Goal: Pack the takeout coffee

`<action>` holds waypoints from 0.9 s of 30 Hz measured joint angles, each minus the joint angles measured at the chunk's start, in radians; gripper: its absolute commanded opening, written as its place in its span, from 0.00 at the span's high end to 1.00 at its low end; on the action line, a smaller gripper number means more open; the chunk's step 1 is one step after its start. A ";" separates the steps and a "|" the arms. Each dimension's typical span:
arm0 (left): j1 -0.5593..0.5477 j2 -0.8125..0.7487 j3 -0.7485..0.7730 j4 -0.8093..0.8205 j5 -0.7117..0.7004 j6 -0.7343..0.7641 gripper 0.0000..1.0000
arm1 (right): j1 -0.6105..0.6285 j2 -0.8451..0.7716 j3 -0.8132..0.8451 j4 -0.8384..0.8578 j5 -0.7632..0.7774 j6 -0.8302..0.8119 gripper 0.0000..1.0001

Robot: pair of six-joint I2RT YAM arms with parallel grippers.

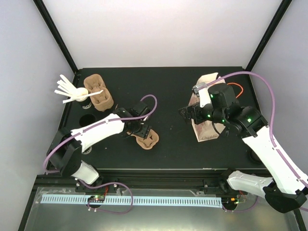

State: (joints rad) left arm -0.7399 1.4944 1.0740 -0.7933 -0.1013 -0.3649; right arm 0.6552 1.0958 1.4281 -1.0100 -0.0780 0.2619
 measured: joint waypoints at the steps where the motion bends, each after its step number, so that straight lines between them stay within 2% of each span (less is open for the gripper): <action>1: 0.016 0.011 -0.013 0.008 0.000 0.012 0.24 | 0.000 -0.004 0.000 0.000 0.003 -0.001 0.06; 6: 0.081 0.079 -0.037 0.047 0.005 0.068 0.25 | 0.000 -0.037 0.000 0.000 0.023 -0.010 0.05; 12: 0.090 0.208 -0.008 0.054 0.015 0.127 0.30 | 0.000 -0.048 0.002 0.000 0.035 -0.021 0.05; 15: 0.090 0.241 0.003 0.050 0.021 0.145 0.45 | 0.000 -0.048 0.002 0.000 0.043 -0.021 0.05; 18: 0.090 0.248 0.022 0.039 0.023 0.154 0.54 | 0.000 -0.048 0.002 0.000 0.051 -0.021 0.05; 23: 0.090 0.236 0.061 0.003 0.015 0.151 0.55 | 0.000 -0.048 0.002 -0.002 0.076 -0.021 0.05; 27: 0.089 0.159 0.082 -0.054 0.011 0.145 0.55 | 0.000 -0.048 0.008 -0.008 0.085 -0.020 0.05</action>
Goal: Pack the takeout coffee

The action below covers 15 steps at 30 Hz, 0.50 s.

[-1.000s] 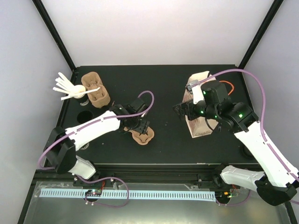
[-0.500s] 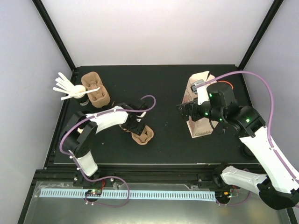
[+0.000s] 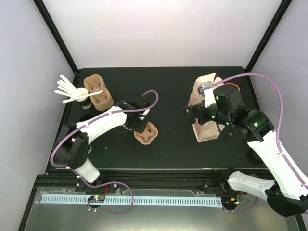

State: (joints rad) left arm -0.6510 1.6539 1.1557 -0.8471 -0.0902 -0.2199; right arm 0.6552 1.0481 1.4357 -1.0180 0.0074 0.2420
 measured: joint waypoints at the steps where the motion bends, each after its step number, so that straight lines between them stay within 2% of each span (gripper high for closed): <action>1: -0.001 -0.029 0.009 -0.014 -0.001 -0.002 0.55 | 0.000 0.000 0.001 0.000 0.003 0.000 0.05; 6: -0.008 -0.184 0.087 -0.074 0.002 -0.009 0.56 | 0.000 0.001 0.019 -0.019 0.050 0.008 0.06; 10: -0.011 -0.303 0.136 -0.084 0.042 -0.012 0.55 | -0.010 0.019 0.091 -0.065 0.163 0.018 0.08; 15: -0.011 -0.411 0.150 -0.066 0.138 -0.013 0.55 | -0.095 0.022 0.151 -0.088 0.275 0.047 0.09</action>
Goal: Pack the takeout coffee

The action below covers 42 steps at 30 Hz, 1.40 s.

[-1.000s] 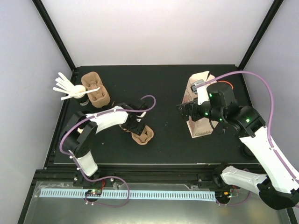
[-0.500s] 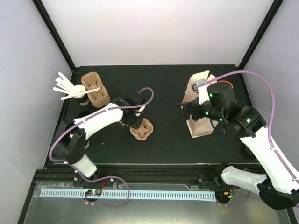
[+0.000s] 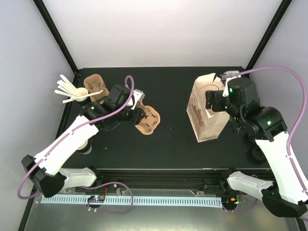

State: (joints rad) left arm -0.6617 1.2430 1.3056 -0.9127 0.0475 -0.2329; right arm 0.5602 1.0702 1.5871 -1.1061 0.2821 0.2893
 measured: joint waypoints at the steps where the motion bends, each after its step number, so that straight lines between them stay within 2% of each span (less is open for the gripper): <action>1: 0.000 -0.012 0.000 0.006 0.016 -0.002 0.55 | -0.025 -0.001 0.000 -0.001 0.018 0.010 0.09; 5: 0.000 -0.054 -0.002 0.058 0.101 -0.010 0.55 | -0.132 0.000 -0.011 -0.002 0.105 0.065 0.12; 11: 0.000 -0.099 -0.039 0.170 0.195 -0.017 0.54 | -0.336 -0.044 -0.093 0.023 0.074 0.134 0.26; 16: 0.000 -0.123 -0.046 0.232 0.257 -0.017 0.54 | -0.378 -0.012 -0.110 0.042 0.002 0.166 0.33; 21: 0.000 -0.152 -0.046 0.270 0.303 -0.015 0.53 | -0.382 0.042 -0.139 0.066 0.014 0.193 0.39; 22: 0.000 -0.159 -0.046 0.277 0.308 -0.014 0.53 | -0.382 0.045 -0.145 0.067 0.024 0.192 0.43; 27: 0.000 -0.203 -0.049 0.306 0.320 -0.011 0.53 | -0.382 0.053 -0.151 0.074 0.060 0.180 0.83; 28: 0.000 -0.210 -0.050 0.313 0.322 -0.010 0.53 | -0.383 0.056 -0.151 0.075 0.050 0.166 0.86; 31: 0.000 -0.220 -0.050 0.327 0.324 -0.006 0.53 | -0.383 0.059 -0.151 0.084 -0.044 0.109 0.97; 32: 0.000 -0.220 -0.049 0.330 0.324 -0.005 0.53 | -0.383 0.058 -0.150 0.084 -0.087 0.089 0.99; 38: 0.000 -0.176 0.027 0.324 0.328 -0.003 0.53 | -0.370 0.047 -0.135 0.089 -0.433 0.002 0.99; 42: 0.000 -0.132 0.090 0.362 0.365 -0.007 0.53 | -0.338 0.024 -0.135 0.087 -0.577 -0.034 0.99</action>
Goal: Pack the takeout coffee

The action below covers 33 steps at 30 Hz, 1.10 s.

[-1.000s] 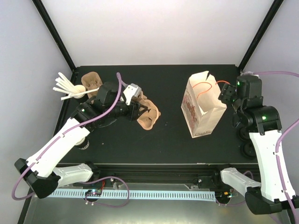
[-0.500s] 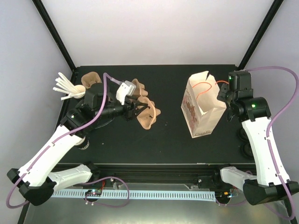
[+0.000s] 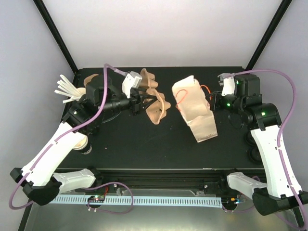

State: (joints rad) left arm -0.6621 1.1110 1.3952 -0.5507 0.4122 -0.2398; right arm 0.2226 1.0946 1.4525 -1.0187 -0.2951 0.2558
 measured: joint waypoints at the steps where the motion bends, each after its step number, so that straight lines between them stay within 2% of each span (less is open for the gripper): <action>1: 0.000 0.013 0.010 0.019 0.016 -0.004 0.53 | 0.005 -0.004 0.000 -0.002 -0.026 -0.008 0.99; 6: -0.006 0.112 0.047 0.114 0.087 -0.040 0.55 | 0.012 -0.009 0.000 -0.018 -0.129 -0.039 0.99; 11: -0.046 0.254 0.128 0.175 0.100 -0.068 0.56 | 0.013 -0.009 0.000 -0.014 -0.166 -0.040 0.98; 22: -0.153 0.396 0.137 0.291 0.100 -0.129 0.57 | 0.013 -0.009 0.000 0.013 -0.212 -0.018 0.97; 27: -0.178 0.401 0.076 0.346 0.090 -0.150 0.57 | 0.013 -0.009 0.000 0.019 -0.208 -0.003 0.97; 33: -0.196 0.393 -0.074 0.398 0.109 -0.195 0.57 | 0.013 -0.009 0.000 0.026 -0.198 0.014 0.97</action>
State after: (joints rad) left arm -0.8581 1.5036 1.3209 -0.1528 0.5213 -0.4347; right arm 0.2352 1.0855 1.4528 -0.9924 -0.4927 0.2695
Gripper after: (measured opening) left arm 0.434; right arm 0.033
